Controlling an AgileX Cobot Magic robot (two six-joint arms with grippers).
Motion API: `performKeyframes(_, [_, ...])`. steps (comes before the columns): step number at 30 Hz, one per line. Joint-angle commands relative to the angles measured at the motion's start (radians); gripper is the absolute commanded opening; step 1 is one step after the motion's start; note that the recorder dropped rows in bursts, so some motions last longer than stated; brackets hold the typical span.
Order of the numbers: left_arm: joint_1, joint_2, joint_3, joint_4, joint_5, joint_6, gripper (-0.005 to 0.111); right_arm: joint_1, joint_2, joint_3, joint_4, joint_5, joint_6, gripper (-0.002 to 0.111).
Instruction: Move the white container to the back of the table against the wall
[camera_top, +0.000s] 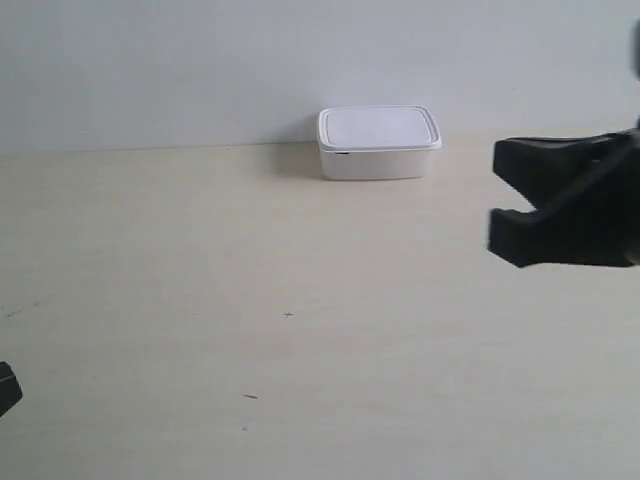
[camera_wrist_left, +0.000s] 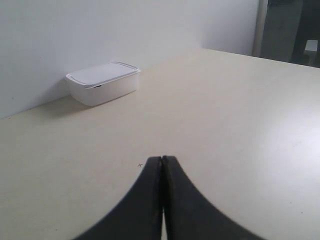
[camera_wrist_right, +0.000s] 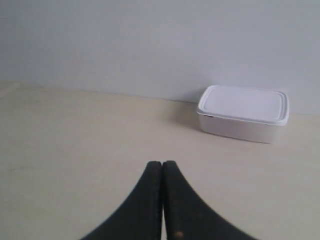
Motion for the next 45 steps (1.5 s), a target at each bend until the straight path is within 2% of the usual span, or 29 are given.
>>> performKeyframes(1, [-0.005,-0.004,0.002,0.006,-0.004,-0.008,0.000,0.016,-0.225,0.091,-0.005,-0.065,0.061,0.000])
performKeyframes(10, [-0.010,-0.041,0.002,0.006,-0.009,-0.008,0.000,0.016,-0.565,0.217,-0.005,-0.241,0.159,0.000])
performKeyframes(18, [0.103,-0.187,0.002,0.006,-0.016,-0.008,0.000,0.016,-0.742,0.286,-0.005,-0.358,0.181,0.000])
performKeyframes(21, [0.174,-0.233,0.002,0.006,-0.016,-0.008,0.000,0.016,-0.790,0.312,-0.005,-0.395,0.181,0.000])
performKeyframes(27, [0.354,-0.258,0.002,0.008,-0.020,-0.008,0.000,0.016,-0.861,0.366,0.019,-0.450,0.179,0.000])
performKeyframes(34, [0.593,-0.258,0.002,0.008,-0.052,-0.008,0.000,0.016,-0.861,0.421,0.040,-0.450,0.179,0.000])
performKeyframes(41, [0.865,-0.258,0.002,0.008,-0.074,-0.008,0.000,0.016,-0.861,0.423,0.046,-0.468,0.169,0.000])
performKeyframes(44, [1.049,-0.258,0.002,0.008,-0.074,-0.008,0.000,0.016,-0.861,0.423,0.033,-0.525,0.169,0.000])
performKeyframes(45, [1.084,-0.258,0.002,0.008,-0.074,-0.008,0.000,0.016,-0.861,0.423,0.033,-0.549,0.169,0.000])
